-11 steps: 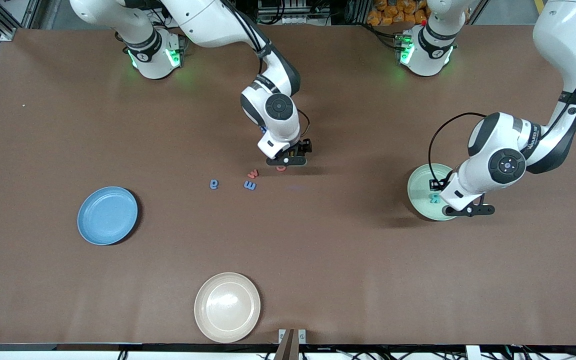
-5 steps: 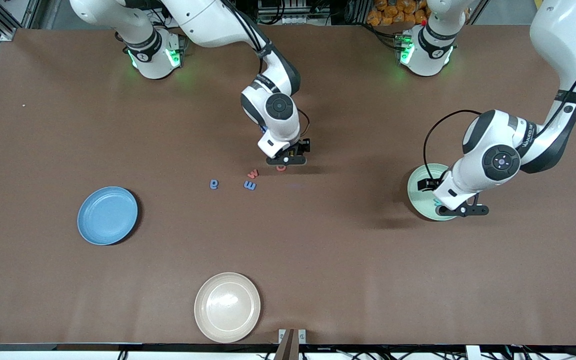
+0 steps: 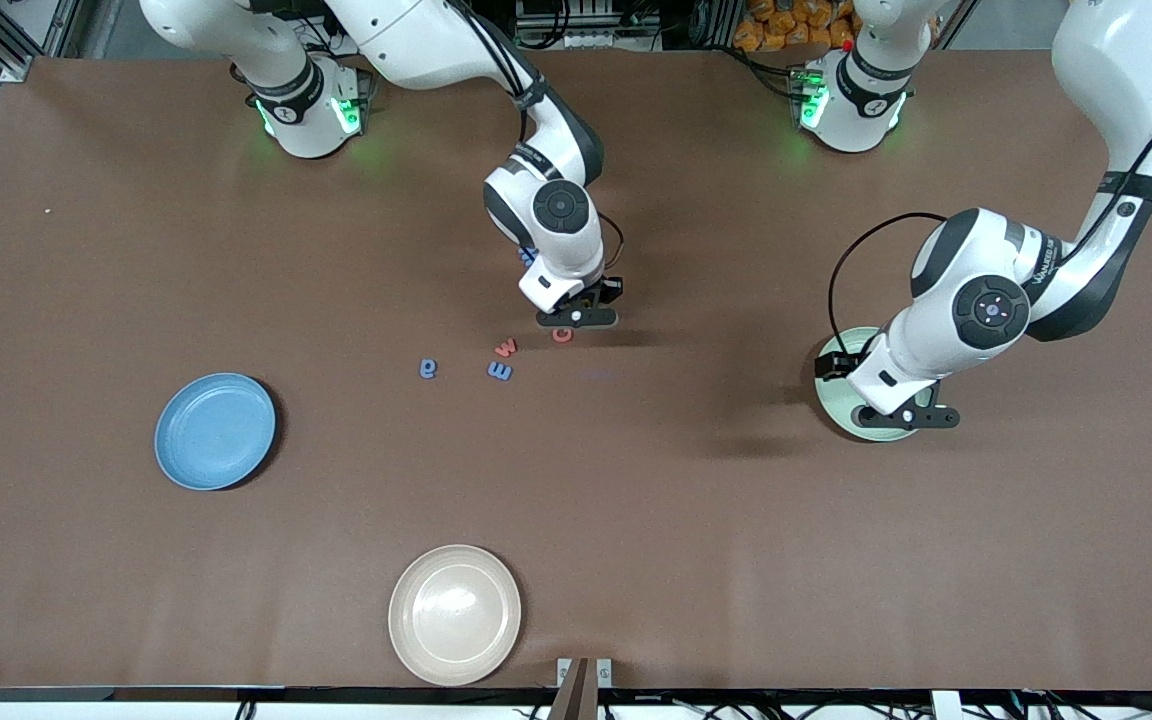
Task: Sort upper and lower case letters into plates
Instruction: 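Grasp the yellow u with the right gripper while the left gripper returns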
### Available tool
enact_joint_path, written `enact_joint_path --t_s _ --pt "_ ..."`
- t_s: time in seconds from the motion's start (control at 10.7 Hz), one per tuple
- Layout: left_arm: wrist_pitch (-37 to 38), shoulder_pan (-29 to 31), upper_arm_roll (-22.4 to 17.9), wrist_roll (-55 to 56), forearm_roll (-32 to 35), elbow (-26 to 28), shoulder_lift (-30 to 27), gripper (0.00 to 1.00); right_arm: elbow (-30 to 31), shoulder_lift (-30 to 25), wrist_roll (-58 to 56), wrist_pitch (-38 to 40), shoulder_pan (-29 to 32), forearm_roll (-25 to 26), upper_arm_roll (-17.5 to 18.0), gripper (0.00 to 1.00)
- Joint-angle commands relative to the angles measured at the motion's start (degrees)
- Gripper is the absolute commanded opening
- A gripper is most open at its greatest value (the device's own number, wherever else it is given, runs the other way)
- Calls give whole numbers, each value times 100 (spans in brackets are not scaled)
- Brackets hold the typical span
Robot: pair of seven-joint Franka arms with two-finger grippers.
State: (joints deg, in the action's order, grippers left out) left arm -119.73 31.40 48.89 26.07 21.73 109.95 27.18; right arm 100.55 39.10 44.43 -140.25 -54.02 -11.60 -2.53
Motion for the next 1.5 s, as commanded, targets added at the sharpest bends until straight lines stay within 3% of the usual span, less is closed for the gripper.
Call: enact_joint_path --t_s 0.0,0.19,0.47,0.66,0.75,1.13,1.41 --pt "99 -45 242 109 -300 -105 -107 95 -18 -182 -39 50 153 -97 -54 0" --pt "99 -290 313 345 -301 -175 -107 83 -36 -490 -380 339 697 -44 -55 0" --pt "90 -1124 296 1153 -301 -447 -20 77 -114 -807 -1074 1103 1426 -17 -72 0" --pt "20 -1870 253 1357 -222 -727 339 75 -115 -887 -1924 1332 2015 61 -194 0" --pt "-15 -2326 61 1427 -161 -903 480 75 -106 -887 -2495 1551 2270 184 -308 0" --pt "-549 -4514 -1379 1980 235 -1475 972 72 -71 -1080 -4306 2229 2834 535 -826 0" --pt "-937 -5633 -2224 2376 218 -1757 1324 71 -45 -1098 -6053 2292 3238 659 -1258 0"
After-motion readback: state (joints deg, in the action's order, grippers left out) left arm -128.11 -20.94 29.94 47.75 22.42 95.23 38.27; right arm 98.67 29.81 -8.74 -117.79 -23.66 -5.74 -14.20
